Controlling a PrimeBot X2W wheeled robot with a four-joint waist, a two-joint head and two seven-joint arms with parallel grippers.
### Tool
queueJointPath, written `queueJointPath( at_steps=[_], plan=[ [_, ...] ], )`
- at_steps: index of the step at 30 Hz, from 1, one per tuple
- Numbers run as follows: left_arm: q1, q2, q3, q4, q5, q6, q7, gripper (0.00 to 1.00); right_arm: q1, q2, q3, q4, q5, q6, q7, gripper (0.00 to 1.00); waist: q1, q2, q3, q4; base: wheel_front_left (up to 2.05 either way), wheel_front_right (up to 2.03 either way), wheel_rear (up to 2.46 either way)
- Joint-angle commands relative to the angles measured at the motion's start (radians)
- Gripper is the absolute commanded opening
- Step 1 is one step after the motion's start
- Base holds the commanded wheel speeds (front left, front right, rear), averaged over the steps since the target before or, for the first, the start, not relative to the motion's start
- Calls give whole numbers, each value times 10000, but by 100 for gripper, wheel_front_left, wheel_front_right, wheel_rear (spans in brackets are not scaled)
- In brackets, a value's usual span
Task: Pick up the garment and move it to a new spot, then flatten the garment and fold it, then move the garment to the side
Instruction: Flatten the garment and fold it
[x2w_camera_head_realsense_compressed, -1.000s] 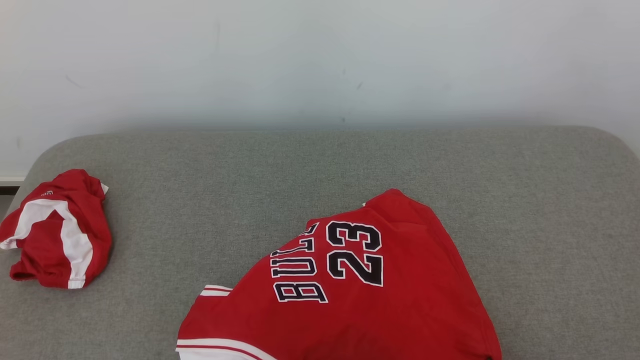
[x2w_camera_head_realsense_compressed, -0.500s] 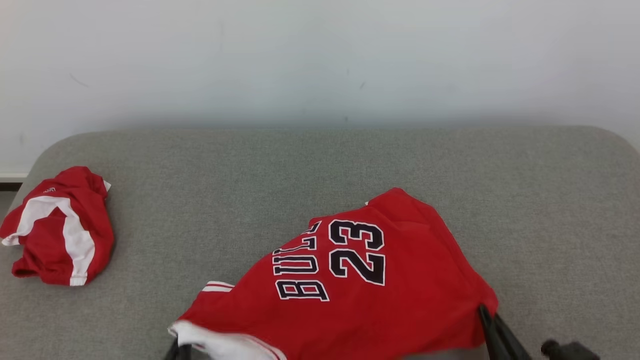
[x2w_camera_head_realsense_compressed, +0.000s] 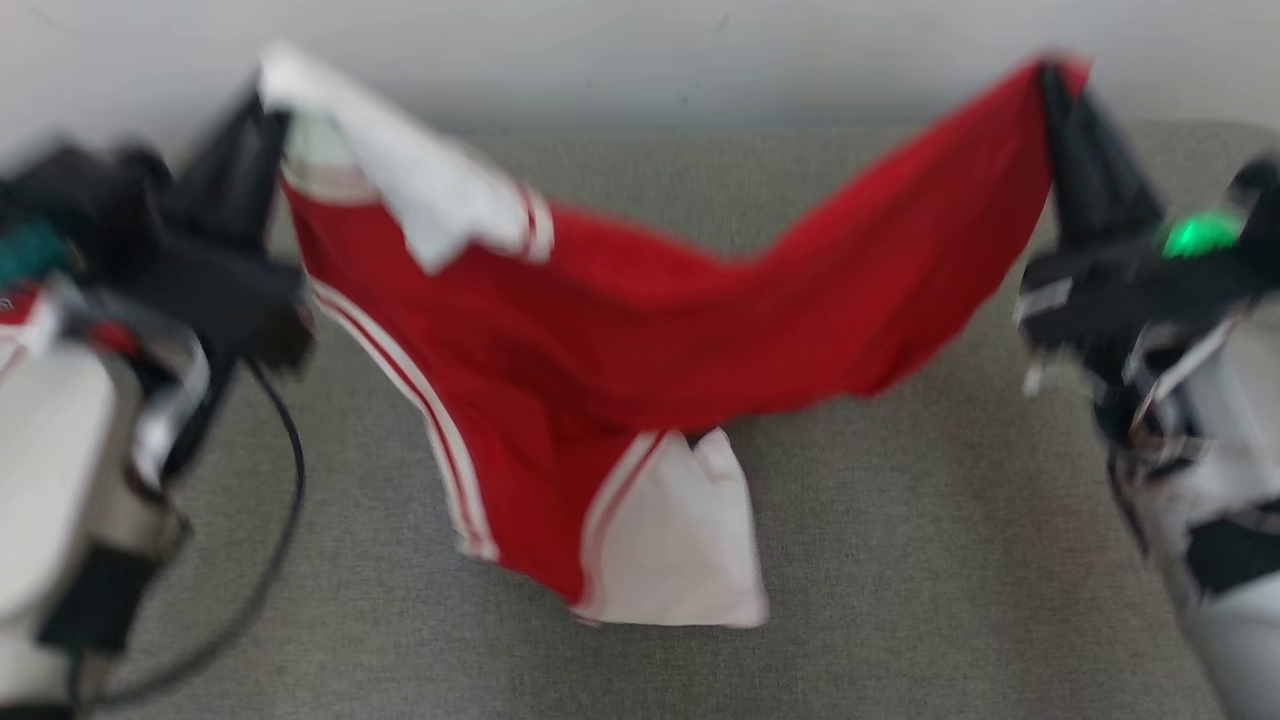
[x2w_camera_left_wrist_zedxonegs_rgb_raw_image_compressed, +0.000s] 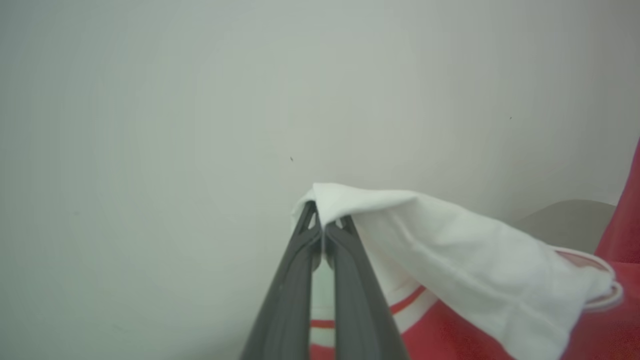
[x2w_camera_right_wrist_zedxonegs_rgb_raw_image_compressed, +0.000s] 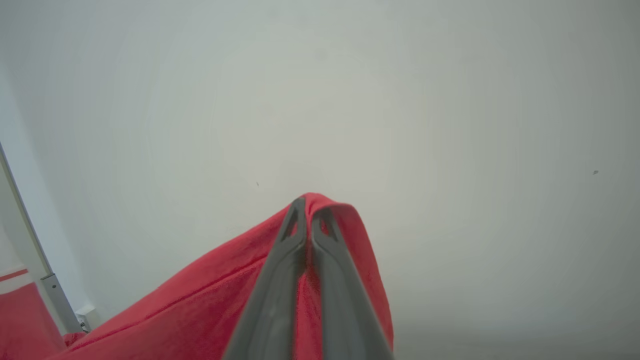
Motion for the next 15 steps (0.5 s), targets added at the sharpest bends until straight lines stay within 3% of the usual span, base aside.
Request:
queueJointPath(
  at_steps=[1, 8, 15],
  plan=[
    [-935, 112, -85, 213, -416, 18, 204, 0, -859, -69, 16, 154, 282, -23, 274, 0, -3, -2, 1452, -117, 0, 0, 0],
    [-5871, 375, -561, 2043, -1369, 20, 684, 0, -5459, 111, 358, 1516, 1082, -23, 1418, 0, -3, -2, 2901, -262, 0, 0, 0],
    [-9456, 109, -720, 4275, -1570, 18, 260, 0, -9055, 286, 857, 3444, 1075, -23, 1631, 0, -3, -2, 3692, -531, 0, 0, 0]
  ],
)
